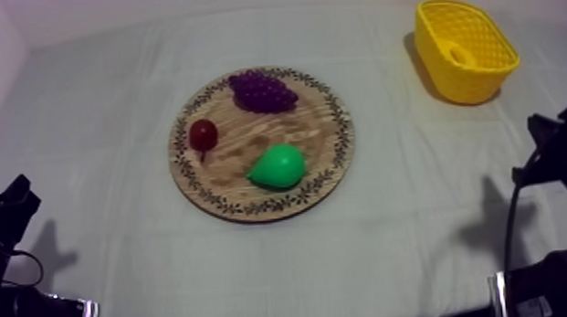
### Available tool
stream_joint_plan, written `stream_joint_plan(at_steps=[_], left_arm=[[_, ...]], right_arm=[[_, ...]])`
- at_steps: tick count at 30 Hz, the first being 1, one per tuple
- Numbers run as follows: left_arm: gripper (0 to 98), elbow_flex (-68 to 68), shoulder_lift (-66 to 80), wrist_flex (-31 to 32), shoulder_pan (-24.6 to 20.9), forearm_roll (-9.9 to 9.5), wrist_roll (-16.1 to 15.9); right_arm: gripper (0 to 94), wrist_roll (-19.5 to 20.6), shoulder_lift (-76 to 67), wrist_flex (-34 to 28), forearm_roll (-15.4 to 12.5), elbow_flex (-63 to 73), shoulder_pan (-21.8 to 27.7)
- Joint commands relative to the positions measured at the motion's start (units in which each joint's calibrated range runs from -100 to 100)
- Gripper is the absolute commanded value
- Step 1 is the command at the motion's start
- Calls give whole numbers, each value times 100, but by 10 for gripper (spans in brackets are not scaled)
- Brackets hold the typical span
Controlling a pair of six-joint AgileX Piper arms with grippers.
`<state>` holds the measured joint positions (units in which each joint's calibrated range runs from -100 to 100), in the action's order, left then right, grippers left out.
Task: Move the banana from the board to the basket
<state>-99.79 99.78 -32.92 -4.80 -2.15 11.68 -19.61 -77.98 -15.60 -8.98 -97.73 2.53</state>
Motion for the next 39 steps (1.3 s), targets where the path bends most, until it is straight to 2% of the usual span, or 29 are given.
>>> stream_joint_plan(at_steps=[1, 3, 8, 15, 18, 27, 39], left_arm=[[1, 1, 5, 2, -1, -3, 1], [1, 1, 5, 2, -1, -3, 2], [1, 1, 5, 2, -1, -3, 2], [1, 1, 5, 2, -1, -3, 1], [1, 1, 5, 2, -1, -3, -1], [1, 1, 5, 2, -1, -3, 2], [1, 1, 5, 2, -1, -3, 2]], right_arm=[[2, 155, -738, -270, 3, -176, 0], [2, 350, -1005, -603, 88, -191, 6], [3, 1163, -1550, -1521, 560, -202, -7], [6, 1609, -1750, -1802, 729, -204, 21], [6, 1546, -1762, -1818, 739, -204, 32], [6, 880, -1768, -1826, 744, -204, 37], [6, 821, -1769, -1827, 745, -204, 38]])
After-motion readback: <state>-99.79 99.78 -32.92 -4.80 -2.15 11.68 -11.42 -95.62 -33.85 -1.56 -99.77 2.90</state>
